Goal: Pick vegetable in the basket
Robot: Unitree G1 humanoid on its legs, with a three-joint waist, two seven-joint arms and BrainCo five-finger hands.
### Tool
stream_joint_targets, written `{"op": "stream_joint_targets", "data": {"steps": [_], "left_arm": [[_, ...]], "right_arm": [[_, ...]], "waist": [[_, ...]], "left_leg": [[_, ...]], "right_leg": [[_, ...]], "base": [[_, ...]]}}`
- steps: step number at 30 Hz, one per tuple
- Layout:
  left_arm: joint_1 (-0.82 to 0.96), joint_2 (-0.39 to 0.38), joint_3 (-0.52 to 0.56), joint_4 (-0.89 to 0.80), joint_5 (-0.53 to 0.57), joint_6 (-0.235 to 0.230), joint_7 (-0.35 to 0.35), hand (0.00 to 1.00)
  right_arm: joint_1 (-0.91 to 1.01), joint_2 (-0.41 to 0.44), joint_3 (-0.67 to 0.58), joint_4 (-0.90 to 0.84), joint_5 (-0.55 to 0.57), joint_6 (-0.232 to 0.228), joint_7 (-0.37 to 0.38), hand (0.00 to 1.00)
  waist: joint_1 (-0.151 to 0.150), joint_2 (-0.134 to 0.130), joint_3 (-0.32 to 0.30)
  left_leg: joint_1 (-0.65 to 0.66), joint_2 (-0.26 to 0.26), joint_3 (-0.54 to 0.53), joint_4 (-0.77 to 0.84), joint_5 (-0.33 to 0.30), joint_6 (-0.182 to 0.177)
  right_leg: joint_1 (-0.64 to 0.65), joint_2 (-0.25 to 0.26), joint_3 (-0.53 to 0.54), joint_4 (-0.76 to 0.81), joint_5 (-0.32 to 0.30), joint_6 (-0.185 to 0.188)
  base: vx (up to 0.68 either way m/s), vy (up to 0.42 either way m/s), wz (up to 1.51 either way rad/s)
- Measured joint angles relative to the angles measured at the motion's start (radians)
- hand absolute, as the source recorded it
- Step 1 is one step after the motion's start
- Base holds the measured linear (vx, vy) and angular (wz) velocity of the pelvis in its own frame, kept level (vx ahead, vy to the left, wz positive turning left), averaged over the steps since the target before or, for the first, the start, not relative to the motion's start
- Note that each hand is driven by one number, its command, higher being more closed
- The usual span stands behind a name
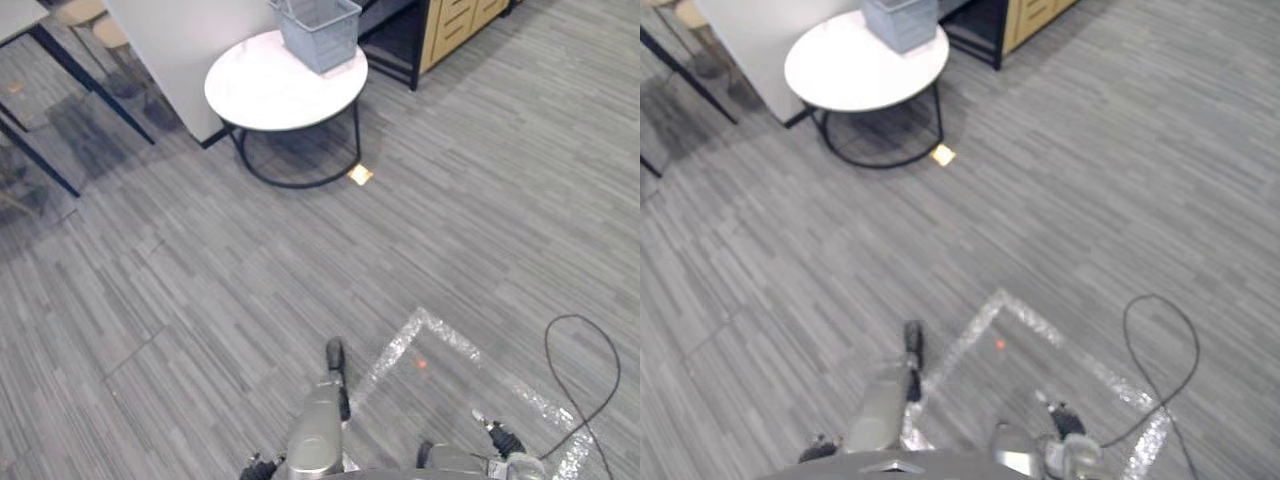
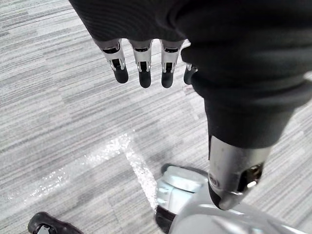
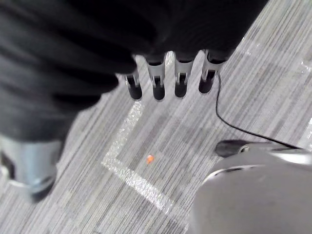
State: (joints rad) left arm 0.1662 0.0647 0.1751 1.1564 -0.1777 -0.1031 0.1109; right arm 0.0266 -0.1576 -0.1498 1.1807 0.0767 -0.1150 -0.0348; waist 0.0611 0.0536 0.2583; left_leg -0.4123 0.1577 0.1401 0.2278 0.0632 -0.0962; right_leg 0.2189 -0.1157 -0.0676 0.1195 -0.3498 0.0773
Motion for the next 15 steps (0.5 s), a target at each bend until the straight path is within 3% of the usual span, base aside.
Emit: {"op": "stream_joint_targets", "data": {"steps": [1, 2, 3, 4, 5, 6, 7, 8, 9, 11, 13, 15], "left_arm": [[0.006, 0.01, -0.006, -0.001, 0.005, -0.002, 0.0, 0.0], [0.015, 0.04, -0.011, -0.002, 0.008, -0.004, 0.001, 0.0], [0.001, 0.056, -0.012, -0.002, 0.018, -0.004, 0.001, 0.0], [-0.007, 0.061, -0.012, -0.002, 0.028, -0.003, 0.0, 0.0], [-0.014, 0.065, -0.013, 0.0, 0.036, 0.0, -0.001, 0.0], [-0.01, 0.066, -0.013, -0.004, 0.043, 0.001, -0.003, 0.0], [-0.009, 0.068, -0.016, -0.004, 0.045, 0.003, -0.004, 0.0], [-0.011, 0.074, -0.03, -0.004, 0.046, 0.006, -0.006, 0.0], [-0.015, 0.077, -0.039, -0.005, 0.046, 0.007, -0.006, 0.0], [-0.037, 0.083, -0.071, -0.006, 0.058, 0.008, -0.006, 0.0], [-0.063, 0.085, -0.07, -0.006, 0.067, 0.007, -0.005, 0.0], [-0.099, 0.081, -0.065, -0.01, 0.066, 0.008, -0.003, 0.0]], "right_arm": [[0.005, 0.011, -0.001, 0.003, 0.0, -0.001, 0.001, 0.0], [0.005, 0.044, 0.002, 0.002, 0.0, -0.004, 0.006, 0.0], [0.004, 0.06, -0.009, -0.004, 0.001, -0.017, 0.017, 0.0], [0.004, 0.059, -0.011, -0.004, 0.0, -0.02, 0.023, 0.0], [0.01, 0.058, -0.041, 0.003, 0.0, -0.018, 0.029, 0.0], [0.018, 0.058, -0.05, 0.003, -0.001, -0.018, 0.03, 0.0], [0.024, 0.058, -0.058, 0.003, -0.001, -0.018, 0.031, 0.0], [0.039, 0.06, -0.072, 0.004, -0.002, -0.019, 0.037, 0.0], [0.046, 0.061, -0.079, 0.004, -0.004, -0.018, 0.04, 0.0], [0.088, 0.061, -0.081, 0.005, -0.033, -0.009, 0.04, 0.0], [0.109, 0.075, -0.114, 0.006, -0.033, 0.004, 0.04, 0.0], [0.116, 0.088, -0.157, 0.01, -0.032, 0.007, 0.04, 0.0]], "waist": [[0.007, -0.034, -0.014], [0.012, -0.088, -0.051], [0.001, -0.106, -0.06], [-0.006, -0.113, -0.06], [-0.011, -0.115, -0.058], [-0.012, -0.119, -0.057], [-0.016, -0.118, -0.057], [-0.027, -0.113, -0.053], [-0.035, -0.113, -0.052], [-0.049, -0.102, -0.049], [-0.072, -0.097, -0.047], [-0.092, -0.087, -0.039]], "left_leg": [[-0.011, -0.02, 0.018, 0.048, 0.002, 0.004], [-0.032, -0.07, 0.052, 0.08, -0.034, 0.056], [-0.026, -0.107, 0.062, 0.079, -0.057, 0.094], [-0.008, -0.126, 0.068, 0.08, -0.064, 0.101], [0.064, -0.161, 0.073, 0.067, -0.112, 0.123], [0.124, -0.177, 0.078, 0.05, -0.139, 0.135], [0.166, -0.185, 0.077, 0.036, -0.159, 0.145], [0.25, -0.204, 0.067, 0.004, -0.188, 0.152], [0.296, -0.21, 0.064, -0.017, -0.199, 0.153], [0.445, -0.218, 0.049, -0.074, -0.249, 0.156], [0.51, -0.216, 0.027, -0.099, -0.279, 0.157], [0.564, -0.204, 0.009, -0.105, -0.297, 0.16]], "right_leg": [[0.006, -0.033, 0.018, 0.0, -0.016, -0.023], [-0.033, -0.081, 0.072, 0.062, 0.001, -0.032], [-0.097, -0.107, 0.099, 0.181, 0.048, 0.015], [-0.12, -0.121, 0.121, 0.249, 0.075, 0.021], [-0.163, -0.134, 0.161, 0.435, 0.186, 0.034], [-0.198, -0.14, 0.177, 0.555, 0.306, 0.078], [-0.222, -0.142, 0.179, 0.639, 0.364, 0.1], [-0.282, -0.142, 0.159, 0.821, 0.37, 0.105], [-0.313, -0.142, 0.143, 0.896, 0.358, 0.086], [-0.426, -0.128, 0.018, 1.026, 0.251, 0.013], [-0.494, -0.128, -0.102, 0.929, 0.169, -0.006], [-0.544, -0.114, -0.178, 0.733, 0.152, -0.021]], "base": [[0.44, 0.253, -0.45], [0.58, 0.267, -0.23], [0.59, 0.263, -0.05], [0.72, 0.33, 0.31], [0.68, 0.331, 0.14], [0.67, 0.307, 0.13], [0.51, 0.213, 0.01], [0.4, 0.147, 0.05], [0.49, 0.156, 0.02], [0.49, 0.107, 0.05], [0.48, 0.028, 0.33], [0.55, -0.037, 0.31]]}}
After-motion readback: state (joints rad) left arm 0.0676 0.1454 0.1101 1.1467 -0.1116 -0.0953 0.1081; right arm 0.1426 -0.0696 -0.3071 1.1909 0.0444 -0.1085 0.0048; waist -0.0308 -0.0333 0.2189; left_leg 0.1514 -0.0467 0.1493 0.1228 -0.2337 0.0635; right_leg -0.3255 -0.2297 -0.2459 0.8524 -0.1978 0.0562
